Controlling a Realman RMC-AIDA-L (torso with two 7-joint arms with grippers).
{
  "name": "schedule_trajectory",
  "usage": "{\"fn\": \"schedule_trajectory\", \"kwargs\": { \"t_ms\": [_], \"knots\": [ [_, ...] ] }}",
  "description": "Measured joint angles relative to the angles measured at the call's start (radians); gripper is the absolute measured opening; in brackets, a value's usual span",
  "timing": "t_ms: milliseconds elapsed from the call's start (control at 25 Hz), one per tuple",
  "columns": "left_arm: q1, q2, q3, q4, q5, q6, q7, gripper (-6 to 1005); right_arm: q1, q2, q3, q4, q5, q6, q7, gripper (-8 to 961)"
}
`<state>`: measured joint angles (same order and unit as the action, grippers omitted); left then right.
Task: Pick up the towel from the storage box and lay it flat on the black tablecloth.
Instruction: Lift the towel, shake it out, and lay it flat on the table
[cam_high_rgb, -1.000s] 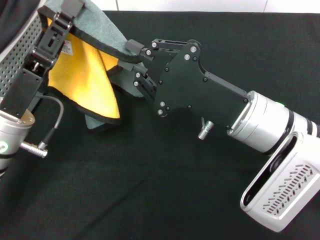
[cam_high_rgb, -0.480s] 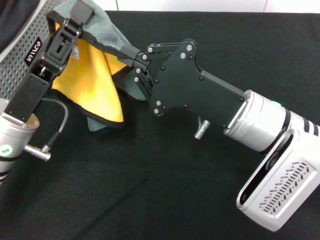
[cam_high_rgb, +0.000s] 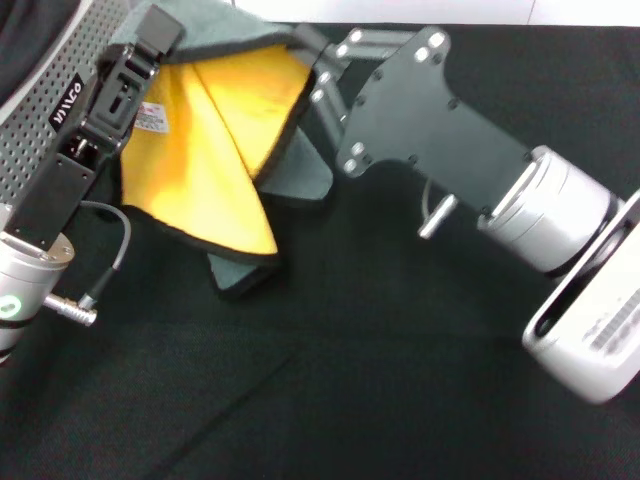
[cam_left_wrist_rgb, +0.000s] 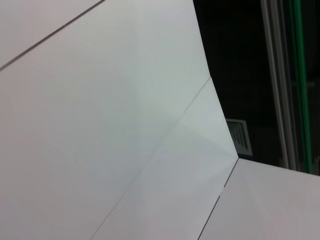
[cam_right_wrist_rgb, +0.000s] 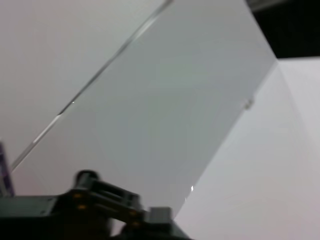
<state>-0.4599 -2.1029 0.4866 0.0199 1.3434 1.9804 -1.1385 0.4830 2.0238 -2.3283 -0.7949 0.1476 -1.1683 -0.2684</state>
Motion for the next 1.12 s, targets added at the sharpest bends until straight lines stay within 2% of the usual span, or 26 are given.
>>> {"fn": "schedule_trajectory", "kwargs": {
  "t_ms": [320,560,840,1120],
  "knots": [
    [0.000,0.000,0.003,0.002,0.015,0.000,0.050,147,0.031,-0.014,0.102,0.068,-0.100,-0.007,0.415,8],
    [-0.004,0.002,0.003,0.012,0.084,0.008,0.126,168,0.021,-0.018,0.291,0.071,-0.321,-0.030,0.727,9],
    [-0.005,0.005,0.003,0.047,0.174,0.006,0.208,171,0.031,-0.025,0.470,0.038,-0.523,-0.082,0.988,9],
    [-0.002,0.005,0.003,0.052,0.193,-0.040,0.241,173,0.041,-0.019,0.560,0.012,-0.639,-0.100,1.102,10]
  ]
}}
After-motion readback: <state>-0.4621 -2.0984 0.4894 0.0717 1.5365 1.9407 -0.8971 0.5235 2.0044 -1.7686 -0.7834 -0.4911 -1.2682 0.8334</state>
